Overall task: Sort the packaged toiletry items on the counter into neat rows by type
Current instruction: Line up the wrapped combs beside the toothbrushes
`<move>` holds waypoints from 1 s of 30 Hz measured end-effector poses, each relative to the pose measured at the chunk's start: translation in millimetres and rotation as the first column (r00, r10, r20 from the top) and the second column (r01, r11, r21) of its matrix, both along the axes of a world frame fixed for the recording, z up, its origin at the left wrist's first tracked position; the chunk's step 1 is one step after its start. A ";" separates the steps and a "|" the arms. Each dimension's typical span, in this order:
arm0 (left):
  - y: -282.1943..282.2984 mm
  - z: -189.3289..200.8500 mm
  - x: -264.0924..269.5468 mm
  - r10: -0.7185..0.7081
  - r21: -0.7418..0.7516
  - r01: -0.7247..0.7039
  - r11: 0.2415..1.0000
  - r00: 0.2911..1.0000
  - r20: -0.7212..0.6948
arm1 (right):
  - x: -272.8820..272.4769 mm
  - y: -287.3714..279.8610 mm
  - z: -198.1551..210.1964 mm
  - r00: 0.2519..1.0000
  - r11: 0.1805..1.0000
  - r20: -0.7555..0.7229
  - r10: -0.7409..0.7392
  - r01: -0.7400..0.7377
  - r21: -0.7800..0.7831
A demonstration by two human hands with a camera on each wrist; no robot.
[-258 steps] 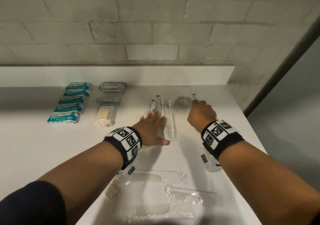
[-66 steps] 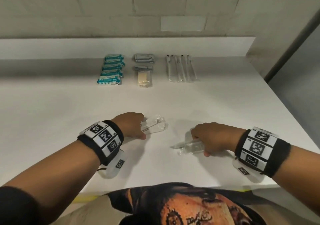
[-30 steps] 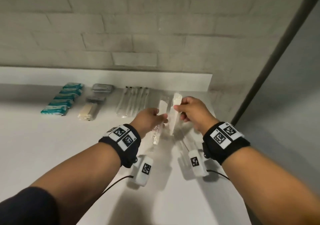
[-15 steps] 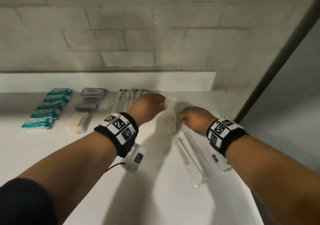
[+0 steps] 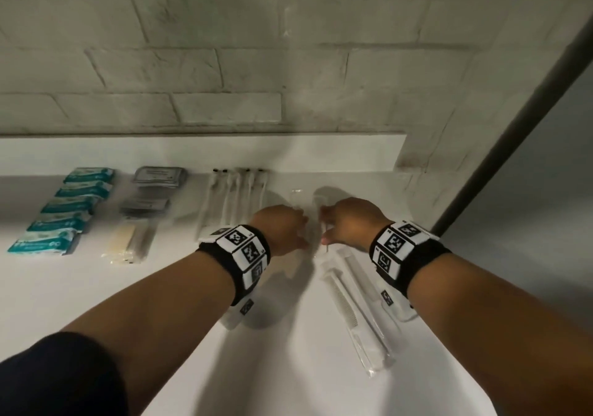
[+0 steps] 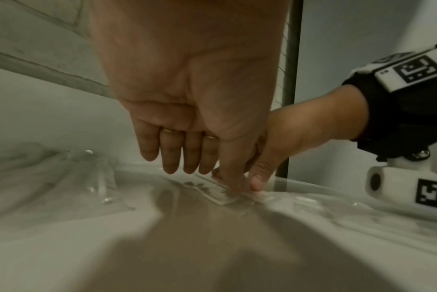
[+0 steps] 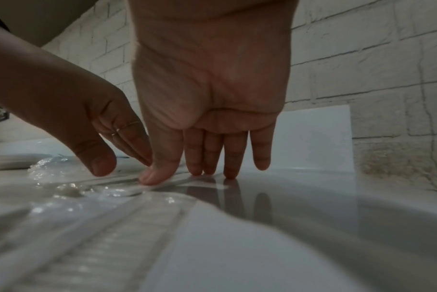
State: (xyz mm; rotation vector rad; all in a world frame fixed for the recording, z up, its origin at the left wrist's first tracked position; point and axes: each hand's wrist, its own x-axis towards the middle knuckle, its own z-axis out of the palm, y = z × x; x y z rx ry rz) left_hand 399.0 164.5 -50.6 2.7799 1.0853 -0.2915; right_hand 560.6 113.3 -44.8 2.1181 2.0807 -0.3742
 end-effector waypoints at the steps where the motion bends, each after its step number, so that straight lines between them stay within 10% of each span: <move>1: 0.1 -1.6 2.2 0.010 0.005 -0.010 1.000 1.000 -0.005 | -1.1 3.4 -1.3 1.000 1.000 0.016 -0.007 0.006 0.004; 18: 3.5 -6.5 3.3 0.076 -0.019 -0.076 0.997 0.997 -0.027 | -3.2 -14.4 34.4 0.985 0.993 -0.121 -0.120 0.122 0.006; 23: 1.1 -4.4 3.5 0.071 -0.012 -0.072 0.997 0.996 -0.058 | -19.2 -54.3 26.9 0.981 0.924 0.129 -0.142 0.178 -0.339; 30: -1.8 -4.0 2.8 0.075 -0.005 -0.075 0.997 0.995 -0.070 | -25.4 -66.6 19.5 0.925 0.883 -0.073 -0.373 0.330 -0.333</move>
